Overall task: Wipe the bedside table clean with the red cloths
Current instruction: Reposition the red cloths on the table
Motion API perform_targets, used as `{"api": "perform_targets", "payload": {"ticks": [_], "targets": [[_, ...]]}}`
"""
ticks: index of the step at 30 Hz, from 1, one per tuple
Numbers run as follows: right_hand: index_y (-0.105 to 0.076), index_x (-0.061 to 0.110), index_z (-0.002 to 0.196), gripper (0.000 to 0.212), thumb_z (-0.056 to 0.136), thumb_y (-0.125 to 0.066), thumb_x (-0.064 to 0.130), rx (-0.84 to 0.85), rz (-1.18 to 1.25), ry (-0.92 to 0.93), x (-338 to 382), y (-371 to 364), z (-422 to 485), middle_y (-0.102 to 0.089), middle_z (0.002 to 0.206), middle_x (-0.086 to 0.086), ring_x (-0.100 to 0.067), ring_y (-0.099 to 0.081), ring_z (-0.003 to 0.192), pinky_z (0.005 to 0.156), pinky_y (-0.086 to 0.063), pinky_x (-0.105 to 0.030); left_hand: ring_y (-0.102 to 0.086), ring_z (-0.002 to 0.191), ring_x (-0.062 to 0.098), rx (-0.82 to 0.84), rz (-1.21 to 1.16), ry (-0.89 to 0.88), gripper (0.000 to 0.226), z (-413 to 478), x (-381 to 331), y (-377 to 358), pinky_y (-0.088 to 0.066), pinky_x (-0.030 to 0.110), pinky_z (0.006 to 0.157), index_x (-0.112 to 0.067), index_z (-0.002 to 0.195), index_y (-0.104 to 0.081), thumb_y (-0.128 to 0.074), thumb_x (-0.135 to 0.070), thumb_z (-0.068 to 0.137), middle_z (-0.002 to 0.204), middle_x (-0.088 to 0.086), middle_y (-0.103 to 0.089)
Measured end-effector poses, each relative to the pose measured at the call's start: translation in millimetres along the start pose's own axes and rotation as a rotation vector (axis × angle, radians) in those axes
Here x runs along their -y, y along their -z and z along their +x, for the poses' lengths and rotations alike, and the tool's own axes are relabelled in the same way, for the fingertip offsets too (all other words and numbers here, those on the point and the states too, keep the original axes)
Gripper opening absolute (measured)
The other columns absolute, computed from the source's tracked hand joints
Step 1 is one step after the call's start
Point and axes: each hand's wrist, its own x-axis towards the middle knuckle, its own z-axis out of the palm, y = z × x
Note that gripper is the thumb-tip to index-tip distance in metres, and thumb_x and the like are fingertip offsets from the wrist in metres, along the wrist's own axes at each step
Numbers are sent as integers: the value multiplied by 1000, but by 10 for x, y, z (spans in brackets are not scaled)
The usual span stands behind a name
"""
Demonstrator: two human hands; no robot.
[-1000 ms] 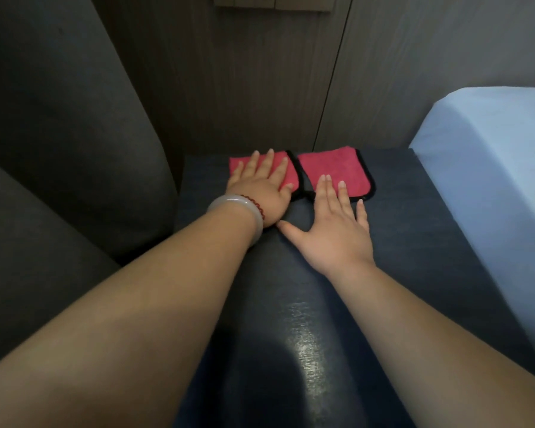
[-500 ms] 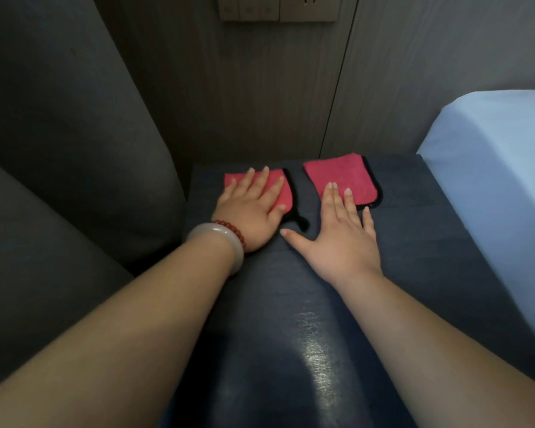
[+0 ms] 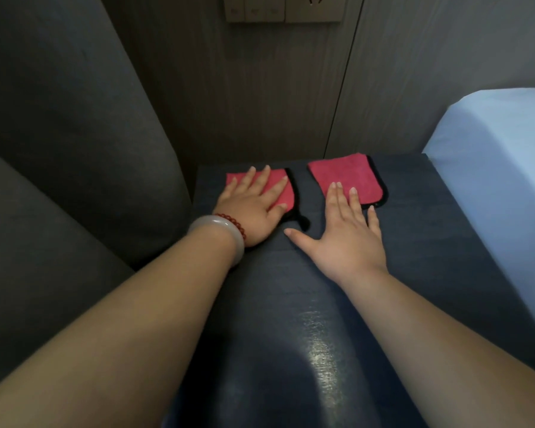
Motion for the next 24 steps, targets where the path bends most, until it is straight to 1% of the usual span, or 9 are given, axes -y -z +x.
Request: {"api": "perform_targets", "payload": {"ticks": [4,7,10,12,14,17,20,22,24], "targets": [[9,18,155,114,74,-22,91,2,13,0,16,21,-18,8,164,6,-12,14,149,121,3,-44,8,149,21,33,-17,121,58,98,428,109,3,41,118,-42,153,0,-21,-54,100,163,-3,10],[9,17,155,114,73,-22,91,-1,18,-1,20,18,-8,8,164,7,-12,14,149,121,3,-44,9,149,23,24,1,195,58,117,299,85,3,45,118,-40,153,1,-20,-51,100,163,-2,11],[8,17,156,116,72,-24,91,3,22,4,18,23,-8,6,164,6,-11,13,149,121,3,-43,13,149,24,55,-18,102,60,80,-45,36,6,47,118,-40,153,1,-24,-48,100,163,-2,13],[8,17,155,117,71,-26,91,3,39,7,12,31,-21,7,164,6,-11,13,149,121,3,-43,12,149,23,98,-68,33,61,91,-76,129,7,47,118,-39,154,-3,-29,-44,99,163,-3,11],[9,17,155,120,70,-27,93,-8,62,12,15,39,-28,6,164,5,-12,12,149,121,3,-42,9,149,25,103,-124,70,59,125,-46,231,5,47,119,-34,155,-10,-29,-41,99,164,0,3],[8,16,155,121,69,-28,93,-6,80,13,10,49,-17,4,164,4,-13,10,150,121,3,-43,8,149,26,-4,-170,237,63,85,-209,170,4,46,120,-23,156,-5,-16,-50,100,164,3,1],[9,16,155,120,70,-28,91,-3,66,19,6,45,-24,6,164,3,-13,11,149,122,3,-43,13,149,26,-10,-71,226,65,36,-294,-8,7,47,119,-33,155,2,-12,-59,96,163,0,13],[8,16,155,121,69,-26,93,0,72,17,6,56,-28,5,164,3,-12,11,149,121,4,-42,11,149,25,-13,-41,214,65,84,-48,23,4,45,119,-36,154,0,-15,-61,96,163,-1,12],[8,16,155,123,67,-23,96,4,92,14,11,75,-34,5,164,4,-12,11,149,121,3,-42,9,149,25,12,-30,273,65,130,262,110,2,45,120,-37,154,0,-16,-62,96,163,-1,12]]}}
